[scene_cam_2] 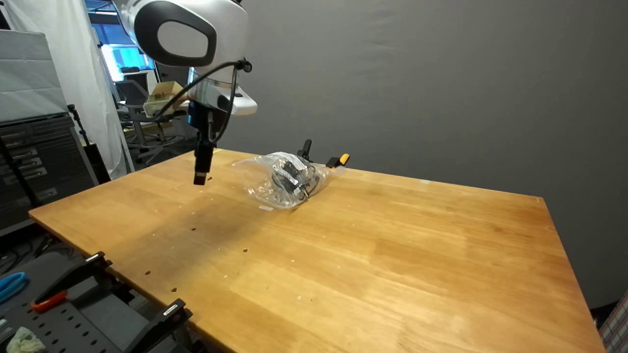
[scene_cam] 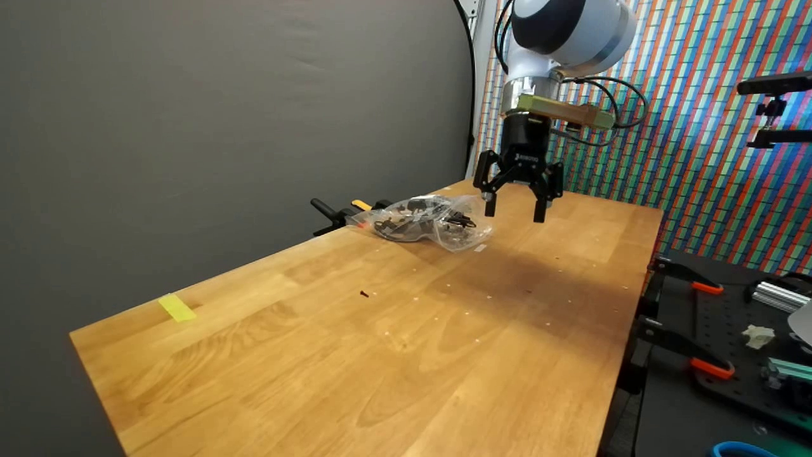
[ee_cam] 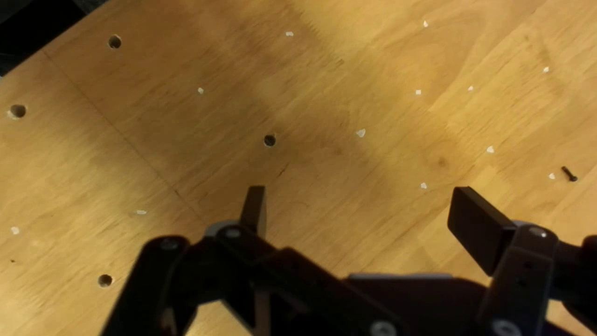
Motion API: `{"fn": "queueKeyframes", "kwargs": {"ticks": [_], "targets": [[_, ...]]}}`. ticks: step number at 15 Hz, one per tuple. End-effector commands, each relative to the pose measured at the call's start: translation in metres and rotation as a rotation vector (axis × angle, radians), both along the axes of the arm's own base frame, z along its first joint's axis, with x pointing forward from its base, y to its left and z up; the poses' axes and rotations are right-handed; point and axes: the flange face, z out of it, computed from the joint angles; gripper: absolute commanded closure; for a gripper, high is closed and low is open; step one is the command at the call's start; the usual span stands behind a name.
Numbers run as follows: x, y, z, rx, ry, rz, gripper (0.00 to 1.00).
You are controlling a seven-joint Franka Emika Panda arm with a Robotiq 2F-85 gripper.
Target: Remove the cables from the plastic bag and put them on the table
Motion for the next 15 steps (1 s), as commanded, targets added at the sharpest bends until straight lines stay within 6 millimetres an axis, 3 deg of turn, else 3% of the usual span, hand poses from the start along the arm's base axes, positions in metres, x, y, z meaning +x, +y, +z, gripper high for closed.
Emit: {"fn": "queueKeyframes", "kwargs": {"ticks": [1,5,8,15], "targets": [[0.018,-0.013,-0.025,-0.033,-0.018,-0.094,0.0],[0.027,-0.025,-0.051,-0.061,-0.027,-0.188,0.0],[0.036,-0.034,-0.059,-0.079,-0.086,-0.279,0.0],[0.049,-0.044,-0.051,-0.113,-0.235,-0.43,0.0]]}}
